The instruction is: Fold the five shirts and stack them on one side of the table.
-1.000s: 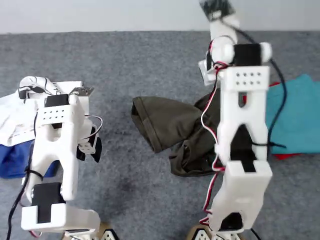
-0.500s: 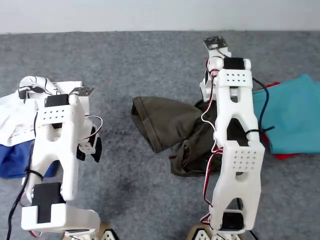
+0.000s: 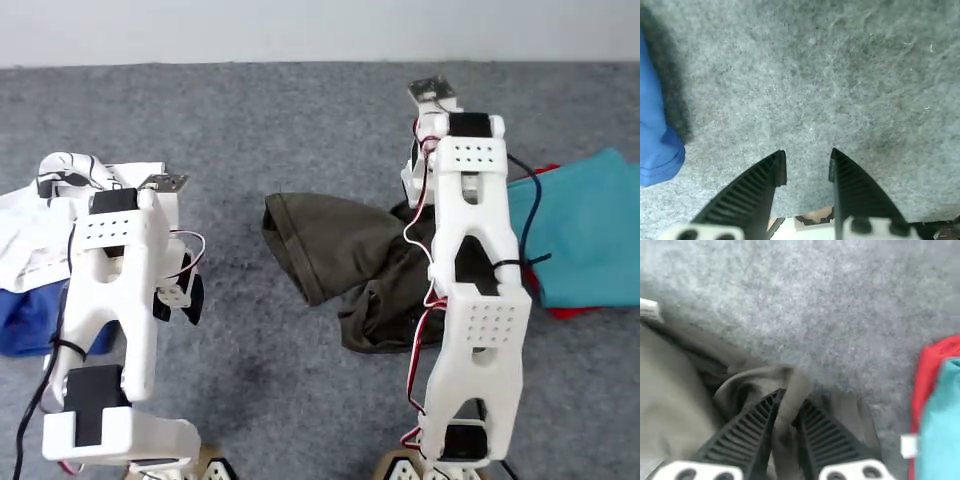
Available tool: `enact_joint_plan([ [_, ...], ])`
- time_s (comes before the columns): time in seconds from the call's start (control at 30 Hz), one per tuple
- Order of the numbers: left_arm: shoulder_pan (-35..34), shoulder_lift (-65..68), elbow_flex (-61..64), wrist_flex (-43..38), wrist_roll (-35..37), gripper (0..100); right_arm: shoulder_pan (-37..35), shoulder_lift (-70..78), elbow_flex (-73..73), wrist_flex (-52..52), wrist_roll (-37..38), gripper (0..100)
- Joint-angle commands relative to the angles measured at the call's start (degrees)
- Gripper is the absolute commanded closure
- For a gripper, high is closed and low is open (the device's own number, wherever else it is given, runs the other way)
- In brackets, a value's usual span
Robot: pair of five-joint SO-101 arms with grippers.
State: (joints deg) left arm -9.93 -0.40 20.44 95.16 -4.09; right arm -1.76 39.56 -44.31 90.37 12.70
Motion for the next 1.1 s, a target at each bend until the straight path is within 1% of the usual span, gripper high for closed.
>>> enact_joint_plan([
  [0.0,0.18,-0.18,-0.22,-0.35,-0.44,85,-2.59,-14.11,-0.35,3.56,-0.09,98.8],
  [0.17,0.18,-0.18,-0.22,-0.26,-0.44,85,-6.99,-31.34,-0.35,7.69,0.35,98.8],
  [0.27,0.18,-0.18,-0.22,-0.35,-0.35,85,-9.36,-40.57,-0.35,9.80,4.22,98.8],
  [0.33,0.18,-0.18,-0.22,-0.44,-0.26,85,-10.24,-46.02,-0.26,11.38,5.54,98.8],
  [0.63,0.18,-0.18,-0.22,-0.44,-0.26,85,-9.89,-66.15,0.44,12.53,5.98,98.8],
  [1.0,0.44,-0.18,-0.48,-0.53,-0.18,85,-9.89,-83.38,26.73,12.35,5.98,98.8],
  [1.07,1.93,-0.18,-0.48,-1.58,-0.18,85,-9.89,-84.35,32.62,12.18,5.98,98.8],
])
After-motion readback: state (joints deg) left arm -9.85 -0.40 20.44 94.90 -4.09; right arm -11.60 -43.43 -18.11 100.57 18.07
